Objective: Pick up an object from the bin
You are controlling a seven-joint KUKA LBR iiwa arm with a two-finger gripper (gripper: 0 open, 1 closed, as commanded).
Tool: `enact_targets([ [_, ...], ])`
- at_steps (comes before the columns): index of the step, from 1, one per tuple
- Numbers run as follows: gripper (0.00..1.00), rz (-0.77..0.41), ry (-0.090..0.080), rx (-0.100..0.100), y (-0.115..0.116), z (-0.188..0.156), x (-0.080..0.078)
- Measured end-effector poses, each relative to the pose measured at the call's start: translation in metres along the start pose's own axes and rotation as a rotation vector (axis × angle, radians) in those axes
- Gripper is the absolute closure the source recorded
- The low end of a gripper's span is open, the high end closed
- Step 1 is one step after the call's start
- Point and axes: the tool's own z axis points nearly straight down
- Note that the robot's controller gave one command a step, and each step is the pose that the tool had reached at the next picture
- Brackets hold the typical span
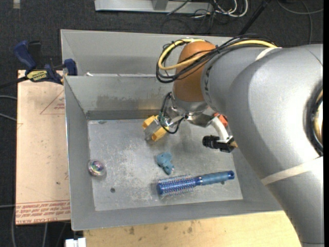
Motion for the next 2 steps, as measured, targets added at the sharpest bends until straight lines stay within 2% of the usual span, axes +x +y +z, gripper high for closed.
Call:
enact_targets([
  [1,1.0,0.0,-0.001,0.002,0.0,0.0,0.0],
  [2,1.0,-0.005,-0.003,-0.006,0.002,-0.097,-0.001],
])
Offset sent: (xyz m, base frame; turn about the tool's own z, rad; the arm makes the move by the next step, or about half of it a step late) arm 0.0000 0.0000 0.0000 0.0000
